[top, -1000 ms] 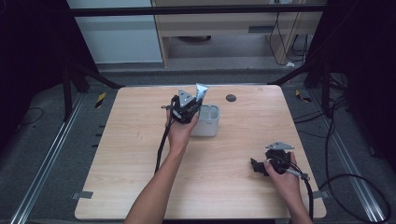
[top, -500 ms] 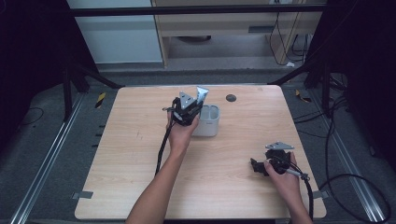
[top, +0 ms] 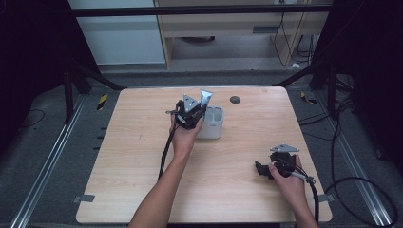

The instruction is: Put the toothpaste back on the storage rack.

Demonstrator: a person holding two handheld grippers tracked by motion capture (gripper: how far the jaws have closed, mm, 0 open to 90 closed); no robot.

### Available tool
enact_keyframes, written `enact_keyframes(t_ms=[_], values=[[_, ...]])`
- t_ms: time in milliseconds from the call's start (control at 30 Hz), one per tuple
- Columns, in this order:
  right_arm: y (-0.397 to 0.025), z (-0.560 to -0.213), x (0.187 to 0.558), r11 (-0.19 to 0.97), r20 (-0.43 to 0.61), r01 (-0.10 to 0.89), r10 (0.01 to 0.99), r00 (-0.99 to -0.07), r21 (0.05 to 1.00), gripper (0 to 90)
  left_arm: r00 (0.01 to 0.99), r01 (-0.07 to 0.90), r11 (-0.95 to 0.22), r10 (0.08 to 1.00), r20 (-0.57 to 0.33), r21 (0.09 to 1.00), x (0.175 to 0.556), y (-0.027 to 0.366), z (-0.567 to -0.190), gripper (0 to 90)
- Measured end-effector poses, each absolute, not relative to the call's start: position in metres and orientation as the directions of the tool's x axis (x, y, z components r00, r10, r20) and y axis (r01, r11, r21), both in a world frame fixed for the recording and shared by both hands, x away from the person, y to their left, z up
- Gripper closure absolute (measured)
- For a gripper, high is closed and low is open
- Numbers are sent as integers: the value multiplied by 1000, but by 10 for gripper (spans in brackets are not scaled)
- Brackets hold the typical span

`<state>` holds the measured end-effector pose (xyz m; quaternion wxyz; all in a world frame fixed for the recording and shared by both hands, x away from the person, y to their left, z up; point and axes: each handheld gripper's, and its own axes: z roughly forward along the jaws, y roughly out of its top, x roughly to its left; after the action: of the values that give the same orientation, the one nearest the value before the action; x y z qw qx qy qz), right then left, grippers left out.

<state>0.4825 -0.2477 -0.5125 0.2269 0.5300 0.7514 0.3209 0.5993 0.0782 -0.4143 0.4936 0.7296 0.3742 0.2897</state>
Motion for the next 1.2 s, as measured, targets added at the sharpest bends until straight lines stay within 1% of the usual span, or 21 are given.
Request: enact_keyframes(t_ms=[1200], values=[[-248, -513, 483, 232, -2, 650, 942, -335, 723, 6, 554, 290, -248, 831, 49, 924, 597, 75, -420, 782]])
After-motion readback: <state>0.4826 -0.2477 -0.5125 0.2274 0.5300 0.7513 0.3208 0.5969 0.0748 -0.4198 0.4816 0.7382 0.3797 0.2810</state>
